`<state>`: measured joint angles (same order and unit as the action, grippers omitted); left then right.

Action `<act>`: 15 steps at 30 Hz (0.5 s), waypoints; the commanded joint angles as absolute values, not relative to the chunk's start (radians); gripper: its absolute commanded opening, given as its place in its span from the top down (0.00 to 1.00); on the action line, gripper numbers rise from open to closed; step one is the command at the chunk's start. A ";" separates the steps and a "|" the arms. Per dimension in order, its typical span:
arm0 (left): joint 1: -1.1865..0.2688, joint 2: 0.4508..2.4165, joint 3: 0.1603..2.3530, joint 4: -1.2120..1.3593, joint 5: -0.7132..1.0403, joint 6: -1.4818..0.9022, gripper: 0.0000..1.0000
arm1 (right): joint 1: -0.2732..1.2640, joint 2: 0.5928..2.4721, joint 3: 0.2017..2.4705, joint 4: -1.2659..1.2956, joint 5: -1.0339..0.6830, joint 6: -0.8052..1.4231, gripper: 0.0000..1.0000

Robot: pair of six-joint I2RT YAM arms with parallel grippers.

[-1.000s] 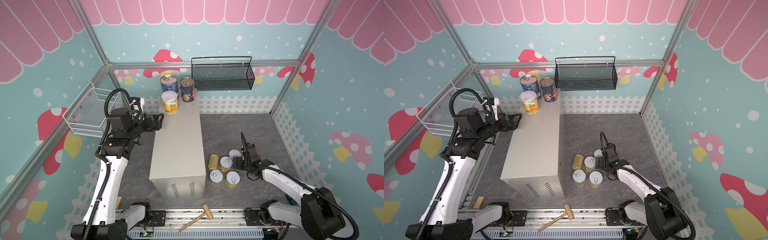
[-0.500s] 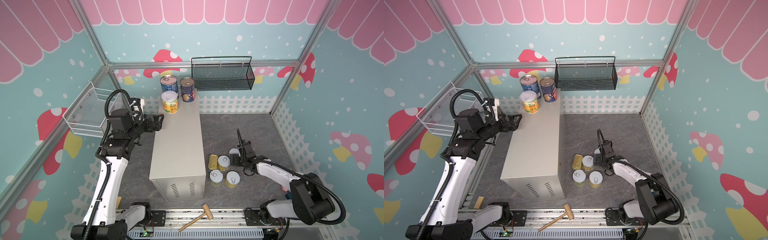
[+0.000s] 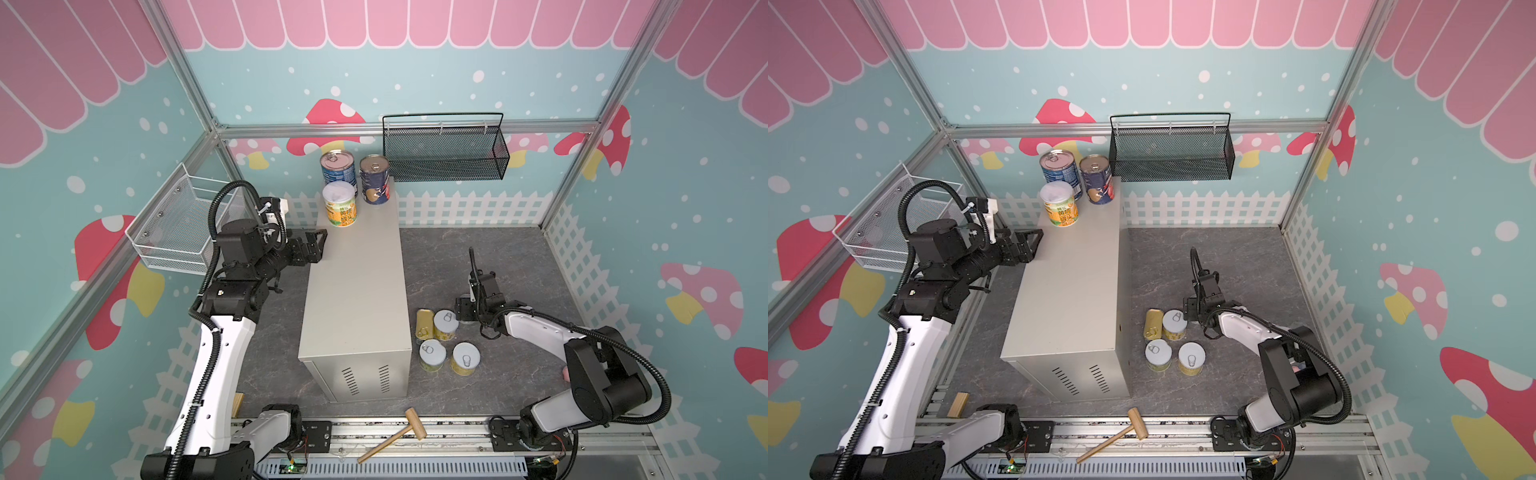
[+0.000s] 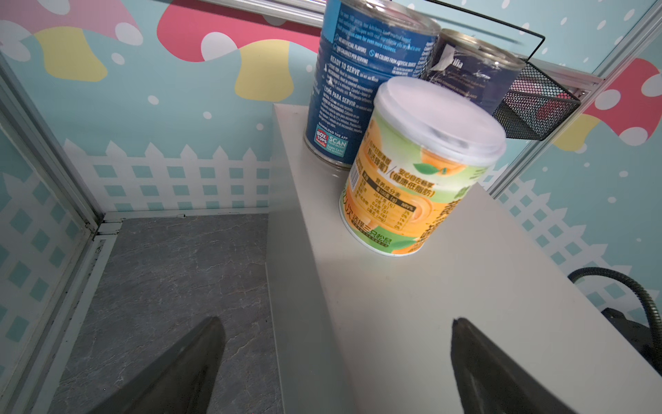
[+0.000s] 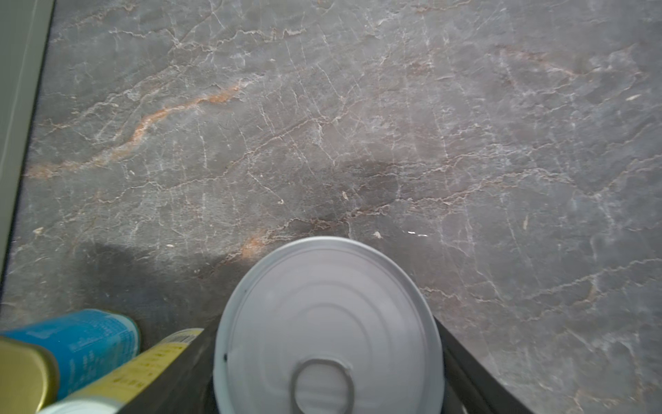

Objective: Place and organize the canned foods onto the counter
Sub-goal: 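Close the right gripper on the white-lidded can, then lift the white-lidded can with the right gripper and carry it over the cabinet top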

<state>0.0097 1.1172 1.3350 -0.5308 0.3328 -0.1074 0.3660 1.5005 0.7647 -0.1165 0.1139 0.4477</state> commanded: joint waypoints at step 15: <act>0.006 1.085 1.312 -0.519 0.324 -0.095 0.01 | 0.362 1.400 0.914 -0.068 0.083 0.248 0.42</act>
<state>0.0097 1.1038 1.3224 -0.5262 0.3328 -0.1074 0.3660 1.4597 0.8425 -0.1242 0.0956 0.3180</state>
